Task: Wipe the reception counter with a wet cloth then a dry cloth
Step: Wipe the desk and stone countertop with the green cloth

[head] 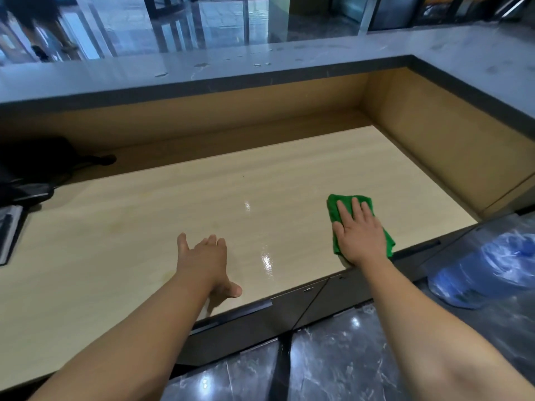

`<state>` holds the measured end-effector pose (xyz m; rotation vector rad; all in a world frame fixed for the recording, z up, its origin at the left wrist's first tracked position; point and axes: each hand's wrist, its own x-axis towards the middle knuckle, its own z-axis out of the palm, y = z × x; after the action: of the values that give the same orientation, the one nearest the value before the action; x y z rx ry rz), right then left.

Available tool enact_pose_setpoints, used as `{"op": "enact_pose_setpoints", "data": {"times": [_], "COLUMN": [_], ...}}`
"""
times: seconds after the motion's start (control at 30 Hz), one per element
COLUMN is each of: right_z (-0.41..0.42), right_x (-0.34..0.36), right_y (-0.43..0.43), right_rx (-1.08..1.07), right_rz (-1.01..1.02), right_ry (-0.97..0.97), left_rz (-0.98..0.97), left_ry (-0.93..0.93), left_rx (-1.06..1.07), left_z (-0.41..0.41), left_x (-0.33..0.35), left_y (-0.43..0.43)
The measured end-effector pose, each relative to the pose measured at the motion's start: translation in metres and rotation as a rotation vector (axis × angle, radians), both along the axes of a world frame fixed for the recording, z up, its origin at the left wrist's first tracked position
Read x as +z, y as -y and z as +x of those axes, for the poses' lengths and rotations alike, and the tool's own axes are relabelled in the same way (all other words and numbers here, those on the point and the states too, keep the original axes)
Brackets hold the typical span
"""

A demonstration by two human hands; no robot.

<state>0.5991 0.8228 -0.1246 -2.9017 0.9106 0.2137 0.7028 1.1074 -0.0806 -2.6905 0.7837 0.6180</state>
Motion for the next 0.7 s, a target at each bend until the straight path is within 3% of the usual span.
{"op": "enact_pose_setpoints", "data": {"times": [0.17, 0.3, 0.47, 0.7], "right_z": [0.016, 0.023, 0.026, 0.037], "right_x": [-0.002, -0.003, -0.004, 0.0], "right_y": [-0.034, -0.089, -0.143, -0.231], "right_rx": [-0.197, -0.145, -0.061, -0.005], "right_rz": [0.025, 0.015, 0.041, 0.108], "right_ry": [0.009, 0.012, 0.013, 0.016], "left_rz": [0.008, 0.002, -0.268, -0.439], "left_ry": [0.015, 0.011, -0.128, -0.059], "left_rx": [-0.023, -0.04, 0.027, 0.158], "left_z": [0.001, 0.002, 0.004, 0.002], "left_x": [-0.001, 0.004, 0.016, 0.016], "left_y": [0.001, 0.002, -0.027, -0.136]}}
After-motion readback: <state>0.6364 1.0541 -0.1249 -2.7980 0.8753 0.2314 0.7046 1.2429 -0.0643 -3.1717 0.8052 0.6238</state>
